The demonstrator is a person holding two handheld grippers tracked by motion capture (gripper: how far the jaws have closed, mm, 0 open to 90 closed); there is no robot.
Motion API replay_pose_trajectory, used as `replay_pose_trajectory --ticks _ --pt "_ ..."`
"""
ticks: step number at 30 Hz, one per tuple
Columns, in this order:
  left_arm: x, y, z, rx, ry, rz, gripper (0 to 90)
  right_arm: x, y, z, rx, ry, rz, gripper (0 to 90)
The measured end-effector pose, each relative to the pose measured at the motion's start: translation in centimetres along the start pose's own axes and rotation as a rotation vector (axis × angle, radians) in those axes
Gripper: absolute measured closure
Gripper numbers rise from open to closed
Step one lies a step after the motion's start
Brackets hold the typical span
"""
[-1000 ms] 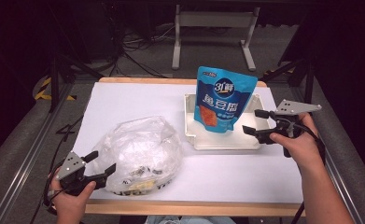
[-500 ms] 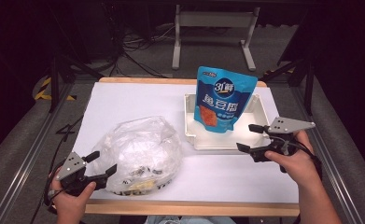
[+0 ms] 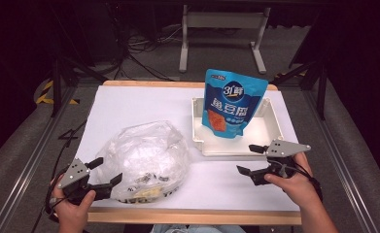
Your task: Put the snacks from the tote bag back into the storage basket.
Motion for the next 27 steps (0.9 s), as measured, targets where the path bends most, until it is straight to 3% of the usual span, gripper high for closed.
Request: replay_pose_trajectory --ticks 3,5,12,16,18,27 --pt "0.0 0.0 0.0 0.0 0.001 0.001 13.3 0.1 0.3 0.6 -0.017 0.005 -0.001 18.5" --pt "0.1 0.0 0.1 0.001 0.0 0.001 12.6 0.0 0.8 1.4 0.006 -0.008 0.011 18.5" --pt "0.2 0.1 0.1 0.002 -0.002 0.002 10.8 -0.2 1.6 2.6 0.004 0.008 -0.009 17.8" --pt "0.4 0.2 0.2 0.008 -0.006 0.005 8.1 -0.3 2.2 3.8 -0.041 0.018 -0.024 18.1" --pt "0.5 0.2 0.3 0.006 -0.004 0.001 6.9 -0.7 2.6 4.7 -0.02 0.041 -0.018 18.1" --pt "0.7 0.2 0.3 -0.002 -0.013 -0.001 5.2 -1.1 2.6 5.0 0.004 0.038 0.017 17.7"
Point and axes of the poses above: each handheld gripper's, and its own axes: y roughly forward along the jaws, z roughly out of its underside, x roughly to its left, the point moved 2 cm from there along y, roughly forward along the jaws, and after that the axes turned 10 degrees about -x, right-handed, at the moved point
